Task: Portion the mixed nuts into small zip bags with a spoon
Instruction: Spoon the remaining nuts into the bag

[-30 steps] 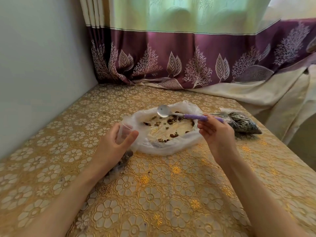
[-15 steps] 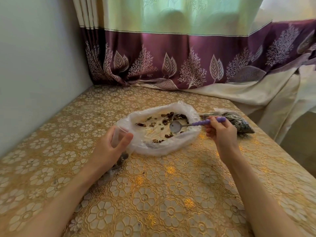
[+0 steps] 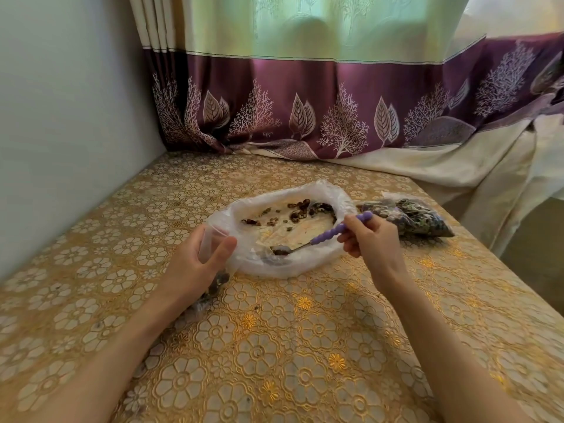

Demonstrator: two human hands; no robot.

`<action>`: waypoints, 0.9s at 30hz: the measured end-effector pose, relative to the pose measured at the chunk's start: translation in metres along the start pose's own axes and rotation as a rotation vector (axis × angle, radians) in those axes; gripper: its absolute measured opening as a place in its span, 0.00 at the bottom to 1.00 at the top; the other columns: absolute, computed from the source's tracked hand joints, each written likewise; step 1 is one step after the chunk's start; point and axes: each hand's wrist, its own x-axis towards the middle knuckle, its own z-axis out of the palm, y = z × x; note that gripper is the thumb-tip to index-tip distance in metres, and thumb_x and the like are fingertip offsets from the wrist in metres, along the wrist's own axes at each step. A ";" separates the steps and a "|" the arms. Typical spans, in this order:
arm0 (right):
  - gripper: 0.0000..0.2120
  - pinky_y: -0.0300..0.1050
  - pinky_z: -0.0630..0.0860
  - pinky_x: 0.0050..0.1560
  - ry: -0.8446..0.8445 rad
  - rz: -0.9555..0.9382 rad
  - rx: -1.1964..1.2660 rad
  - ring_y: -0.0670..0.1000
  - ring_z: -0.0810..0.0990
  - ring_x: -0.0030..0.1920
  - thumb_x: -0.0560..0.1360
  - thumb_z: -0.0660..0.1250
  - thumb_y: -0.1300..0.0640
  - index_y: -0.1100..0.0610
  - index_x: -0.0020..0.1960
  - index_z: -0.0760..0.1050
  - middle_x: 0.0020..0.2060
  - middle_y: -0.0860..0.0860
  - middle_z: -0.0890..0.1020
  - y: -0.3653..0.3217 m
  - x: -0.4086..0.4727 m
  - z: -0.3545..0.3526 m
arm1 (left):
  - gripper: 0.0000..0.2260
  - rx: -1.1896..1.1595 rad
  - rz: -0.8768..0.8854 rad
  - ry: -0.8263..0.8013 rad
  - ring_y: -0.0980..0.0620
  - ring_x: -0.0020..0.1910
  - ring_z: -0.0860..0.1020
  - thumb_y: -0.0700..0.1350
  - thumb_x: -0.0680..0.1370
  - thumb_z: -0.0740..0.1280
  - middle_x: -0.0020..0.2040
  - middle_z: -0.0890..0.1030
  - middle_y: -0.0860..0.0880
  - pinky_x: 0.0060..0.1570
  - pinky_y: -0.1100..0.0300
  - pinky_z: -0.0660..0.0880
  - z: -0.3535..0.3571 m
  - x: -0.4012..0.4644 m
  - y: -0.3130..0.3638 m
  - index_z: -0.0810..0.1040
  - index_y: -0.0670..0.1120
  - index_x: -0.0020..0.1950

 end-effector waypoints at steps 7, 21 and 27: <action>0.11 0.35 0.73 0.27 -0.038 0.117 0.094 0.46 0.78 0.27 0.77 0.65 0.61 0.63 0.37 0.79 0.26 0.52 0.81 0.005 -0.006 0.016 | 0.27 0.001 -0.002 0.007 0.57 0.47 0.81 0.72 0.65 0.61 0.49 0.81 0.53 0.46 0.57 0.78 0.000 0.000 -0.001 0.75 0.53 0.50; 0.12 0.35 0.73 0.28 0.131 0.135 0.224 0.46 0.76 0.28 0.78 0.63 0.61 0.62 0.37 0.78 0.27 0.52 0.80 0.001 -0.003 0.009 | 0.33 -0.007 -0.008 0.004 0.63 0.45 0.80 0.78 0.59 0.60 0.47 0.81 0.57 0.38 0.66 0.76 -0.002 -0.001 0.004 0.74 0.55 0.50; 0.12 0.35 0.72 0.28 0.108 0.055 0.307 0.47 0.76 0.28 0.78 0.63 0.60 0.62 0.38 0.77 0.27 0.52 0.80 -0.024 0.000 0.014 | 0.35 -0.046 -0.035 -0.002 0.59 0.46 0.81 0.77 0.59 0.61 0.53 0.79 0.55 0.40 0.63 0.78 -0.003 0.000 0.006 0.76 0.51 0.50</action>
